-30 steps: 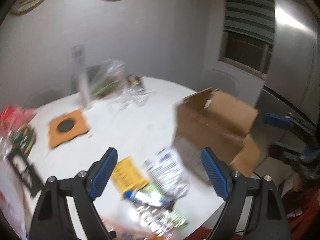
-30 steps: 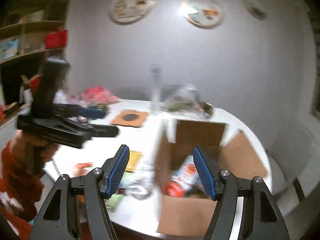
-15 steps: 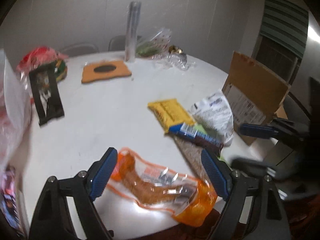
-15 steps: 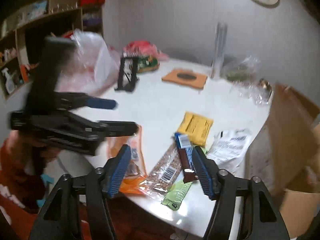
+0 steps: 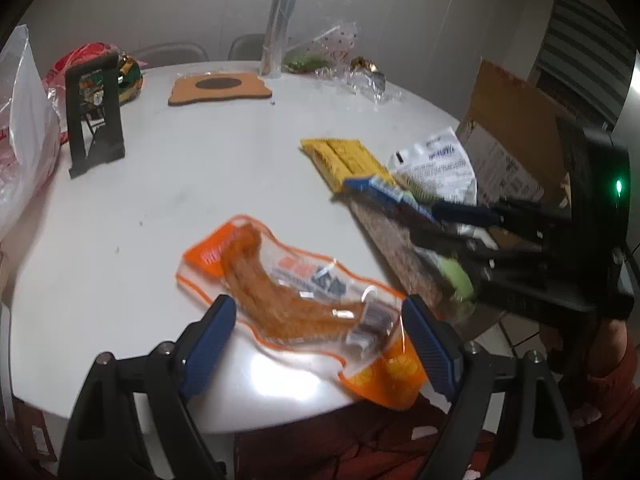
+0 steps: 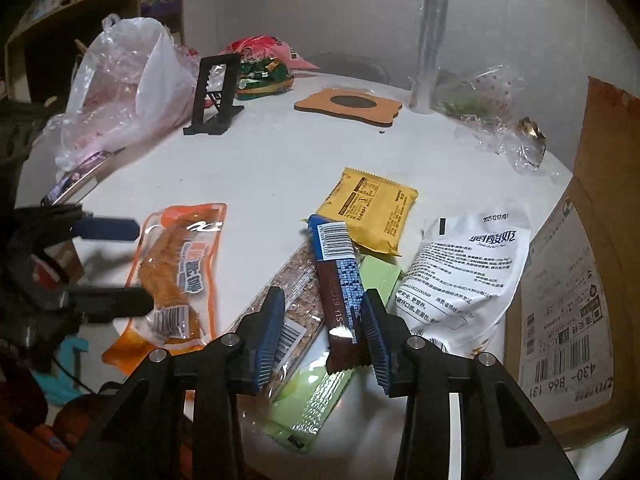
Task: Organize snacks
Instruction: 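Grasp the blue chocolate bar with the right tool while the left tool grasps the orange jerky pouch, then lift the chocolate bar with the right tool while the left tool lifts the jerky pouch, then lower both items into the cardboard box and open both tools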
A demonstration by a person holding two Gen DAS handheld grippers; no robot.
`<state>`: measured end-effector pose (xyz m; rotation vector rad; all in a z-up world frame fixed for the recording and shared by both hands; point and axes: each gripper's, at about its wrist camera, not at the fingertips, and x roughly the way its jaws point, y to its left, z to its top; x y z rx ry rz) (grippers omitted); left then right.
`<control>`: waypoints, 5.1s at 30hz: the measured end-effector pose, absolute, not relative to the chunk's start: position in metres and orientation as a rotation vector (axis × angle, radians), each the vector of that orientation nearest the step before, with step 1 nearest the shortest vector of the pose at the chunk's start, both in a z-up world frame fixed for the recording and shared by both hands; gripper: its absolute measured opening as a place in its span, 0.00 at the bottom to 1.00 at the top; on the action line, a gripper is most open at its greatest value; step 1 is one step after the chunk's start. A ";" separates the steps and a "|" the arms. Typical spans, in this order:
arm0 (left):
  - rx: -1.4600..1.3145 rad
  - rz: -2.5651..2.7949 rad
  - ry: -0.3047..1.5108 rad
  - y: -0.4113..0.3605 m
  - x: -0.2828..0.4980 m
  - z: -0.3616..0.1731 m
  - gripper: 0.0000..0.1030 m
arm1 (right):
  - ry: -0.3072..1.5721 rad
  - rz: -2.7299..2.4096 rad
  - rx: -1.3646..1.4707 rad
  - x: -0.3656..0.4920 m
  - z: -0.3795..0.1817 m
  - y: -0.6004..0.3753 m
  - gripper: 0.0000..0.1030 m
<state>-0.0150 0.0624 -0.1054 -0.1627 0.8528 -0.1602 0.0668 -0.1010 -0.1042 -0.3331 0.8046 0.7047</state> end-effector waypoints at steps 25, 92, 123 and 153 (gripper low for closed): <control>-0.108 -0.134 0.849 0.063 0.021 -0.122 0.41 | 0.838 0.680 -0.323 0.068 -0.113 -0.104 0.18; 0.047 -0.058 0.834 0.053 0.037 -0.128 0.67 | 0.803 0.671 -0.321 0.071 -0.109 -0.098 0.16; 0.030 -0.295 0.443 -0.006 0.045 0.073 0.61 | 0.468 0.504 -0.184 0.055 0.062 -0.201 0.15; 0.186 -0.528 0.745 -0.206 0.161 0.040 0.62 | 0.764 0.358 -0.122 0.137 -0.013 -0.323 0.16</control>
